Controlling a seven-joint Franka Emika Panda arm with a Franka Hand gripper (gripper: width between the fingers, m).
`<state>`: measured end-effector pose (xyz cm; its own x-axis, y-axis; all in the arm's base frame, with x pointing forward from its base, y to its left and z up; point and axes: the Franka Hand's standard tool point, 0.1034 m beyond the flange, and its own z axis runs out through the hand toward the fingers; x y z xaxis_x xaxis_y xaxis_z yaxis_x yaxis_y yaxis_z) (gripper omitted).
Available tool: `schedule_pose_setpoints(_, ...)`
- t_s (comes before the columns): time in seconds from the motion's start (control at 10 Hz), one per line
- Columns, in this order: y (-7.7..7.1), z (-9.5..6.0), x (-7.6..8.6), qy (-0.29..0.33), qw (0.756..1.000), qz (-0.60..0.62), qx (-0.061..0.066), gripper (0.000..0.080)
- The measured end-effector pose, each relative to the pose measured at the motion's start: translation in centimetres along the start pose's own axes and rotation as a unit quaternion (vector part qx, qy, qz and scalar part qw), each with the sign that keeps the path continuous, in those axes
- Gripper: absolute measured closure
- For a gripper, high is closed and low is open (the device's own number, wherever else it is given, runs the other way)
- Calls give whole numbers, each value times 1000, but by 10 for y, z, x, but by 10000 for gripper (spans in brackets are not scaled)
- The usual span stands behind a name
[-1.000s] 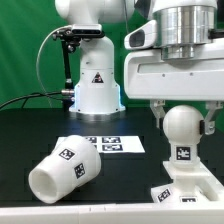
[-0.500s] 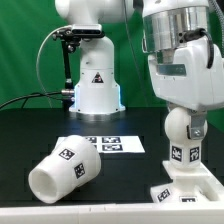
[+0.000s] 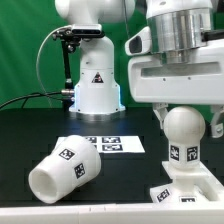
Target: Assemble lamp
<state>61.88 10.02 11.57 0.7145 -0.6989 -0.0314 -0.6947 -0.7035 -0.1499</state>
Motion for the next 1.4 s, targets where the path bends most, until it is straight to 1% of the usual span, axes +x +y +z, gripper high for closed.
schedule_pose_setpoints(0.4, 1, 1, 2, 3, 996, -93, -1, 101)
schedule_pose_setpoints(0.5, 0, -1, 2, 12, 982, -190, -13, 101)
schedule_pose_setpoints(0.6, -1, -3, 3, 18, 959, -283, -24, 101)
schedule_pose_setpoints(0.7, -1, -3, 5, 17, 924, -381, -32, 101)
schedule_pose_setpoints(0.8, 0, -3, 6, 13, 891, -451, -41, 101)
schedule_pose_setpoints(0.9, 1, -3, 6, 13, 886, -462, -42, 101)
schedule_pose_setpoints(1.0, 1, -3, 7, 14, 886, -461, -42, 232)
schedule_pose_setpoints(1.1, 1, -3, 7, 14, 892, -450, -42, 232)
schedule_pose_setpoints(1.3, 1, -3, 7, 15, 894, -445, -41, 226)
schedule_pose_setpoints(1.4, -1, -3, 7, 28, 931, -363, -38, 226)
